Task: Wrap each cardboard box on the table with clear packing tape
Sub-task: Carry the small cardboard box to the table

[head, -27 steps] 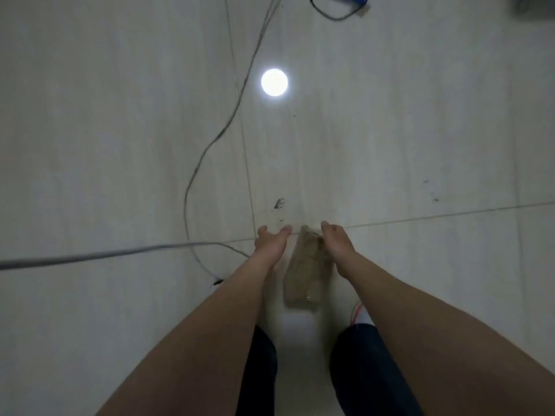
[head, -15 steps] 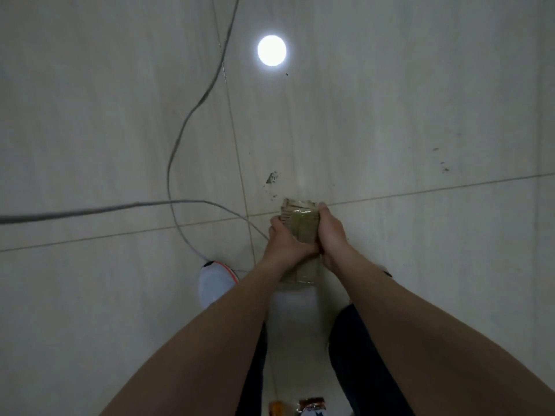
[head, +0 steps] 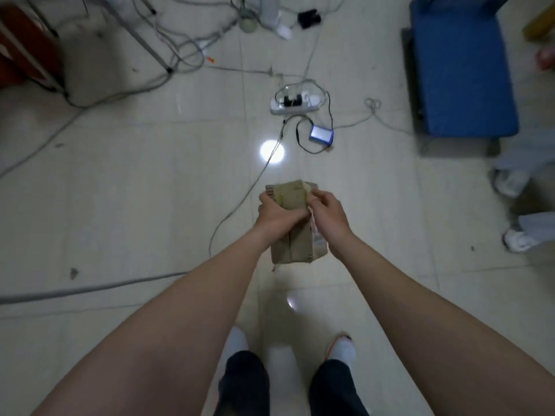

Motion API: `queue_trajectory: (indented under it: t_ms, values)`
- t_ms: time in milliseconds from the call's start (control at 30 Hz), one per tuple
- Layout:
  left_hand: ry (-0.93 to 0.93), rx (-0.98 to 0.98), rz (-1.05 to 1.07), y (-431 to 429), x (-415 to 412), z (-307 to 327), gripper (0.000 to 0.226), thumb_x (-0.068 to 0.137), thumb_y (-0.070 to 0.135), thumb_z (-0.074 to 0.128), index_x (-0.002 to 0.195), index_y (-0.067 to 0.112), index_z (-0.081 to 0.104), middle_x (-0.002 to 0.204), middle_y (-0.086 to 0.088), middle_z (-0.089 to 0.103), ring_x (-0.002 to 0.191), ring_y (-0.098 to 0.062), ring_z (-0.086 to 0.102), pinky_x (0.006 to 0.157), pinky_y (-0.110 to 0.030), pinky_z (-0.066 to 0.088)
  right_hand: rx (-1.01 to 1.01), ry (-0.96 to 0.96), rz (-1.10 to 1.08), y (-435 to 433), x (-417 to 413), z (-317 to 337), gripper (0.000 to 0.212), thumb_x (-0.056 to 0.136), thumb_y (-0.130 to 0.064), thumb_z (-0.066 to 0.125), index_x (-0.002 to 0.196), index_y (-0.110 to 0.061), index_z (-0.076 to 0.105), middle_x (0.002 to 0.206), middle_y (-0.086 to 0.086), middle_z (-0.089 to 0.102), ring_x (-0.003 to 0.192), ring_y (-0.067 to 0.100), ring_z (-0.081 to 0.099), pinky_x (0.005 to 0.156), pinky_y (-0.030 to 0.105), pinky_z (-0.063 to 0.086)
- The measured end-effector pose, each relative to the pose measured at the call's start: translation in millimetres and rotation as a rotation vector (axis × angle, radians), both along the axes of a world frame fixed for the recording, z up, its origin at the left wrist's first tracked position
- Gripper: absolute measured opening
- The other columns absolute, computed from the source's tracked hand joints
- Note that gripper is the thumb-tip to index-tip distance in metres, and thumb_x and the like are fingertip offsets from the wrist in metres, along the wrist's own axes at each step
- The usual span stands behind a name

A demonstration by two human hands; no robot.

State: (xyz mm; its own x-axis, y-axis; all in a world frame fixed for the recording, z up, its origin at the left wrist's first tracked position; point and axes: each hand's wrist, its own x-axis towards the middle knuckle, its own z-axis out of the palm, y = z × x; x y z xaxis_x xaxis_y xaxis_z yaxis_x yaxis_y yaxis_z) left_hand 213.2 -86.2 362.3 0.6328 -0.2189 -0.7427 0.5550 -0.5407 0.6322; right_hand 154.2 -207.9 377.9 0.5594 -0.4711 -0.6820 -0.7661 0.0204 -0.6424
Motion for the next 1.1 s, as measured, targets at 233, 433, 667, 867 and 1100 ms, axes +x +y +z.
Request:
queue_trajectory:
  t_ms: [233, 433, 667, 867, 1100]
  values:
    - [-0.073, -0.185, 0.096, -11.5, 126.1, 200.9, 0.089, 0.074, 0.044, 0.08, 0.144, 0.026, 0.028, 0.125, 0.006, 0.057, 0.111, -0.017, 0.059, 0.091, -0.044, 0.056, -0.05, -0.075, -0.034, -43.7, 97.8, 170.8, 0.069, 0.063, -0.059, 0.056, 0.128, -0.039, 0.058, 0.127, -0.001, 0.063, 0.123, 0.033, 0.059, 0.105, 0.052, 0.051]
    - [-0.085, -0.38, 0.112, -57.3, 204.0, 334.1, 0.067, 0.068, 0.041, 0.068, 0.132, 0.032, 0.053, 0.114, 0.002, 0.068, 0.102, -0.023, 0.066, 0.073, -0.039, 0.057, 0.053, -0.132, -0.008, -96.6, 172.9, 297.9, 0.03, 0.101, -0.047, 0.049, 0.108, -0.023, 0.067, 0.102, -0.003, 0.076, 0.095, 0.022, 0.07, 0.079, 0.035, 0.055]
    - [-0.104, -0.416, 0.211, -129.0, 287.2, 426.2, 0.073, 0.062, 0.045, 0.074, 0.13, 0.021, 0.061, 0.106, -0.003, 0.071, 0.094, -0.027, 0.066, 0.085, -0.047, 0.058, 0.139, -0.179, 0.047, -182.1, 269.1, 400.7, 0.043, 0.104, -0.054, 0.043, 0.111, -0.023, 0.071, 0.101, 0.001, 0.079, 0.098, 0.028, 0.073, 0.091, 0.048, 0.056]
    - [-0.16, -0.461, 0.205, -185.2, 366.1, 502.0, 0.038, 0.082, 0.043, 0.068, 0.112, 0.02, 0.064, 0.091, 0.001, 0.065, 0.086, -0.023, 0.059, 0.082, -0.04, 0.048, 0.173, -0.272, 0.1, -239.3, 353.2, 476.1, 0.048, 0.102, -0.062, 0.038, 0.117, -0.026, 0.066, 0.108, 0.001, 0.078, 0.098, 0.032, 0.073, 0.086, 0.057, 0.057]
    - [-0.175, -0.46, 0.19, -221.9, 470.3, 527.6, 0.025, 0.093, 0.04, 0.061, 0.107, 0.02, 0.064, 0.085, 0.003, 0.064, 0.078, -0.019, 0.062, 0.069, -0.032, 0.055, 0.222, -0.279, 0.081, -280.5, 464.0, 496.7, 0.069, 0.073, -0.085, 0.045, 0.109, -0.032, 0.072, 0.103, 0.003, 0.08, 0.095, 0.043, 0.074, 0.08, 0.077, 0.052]
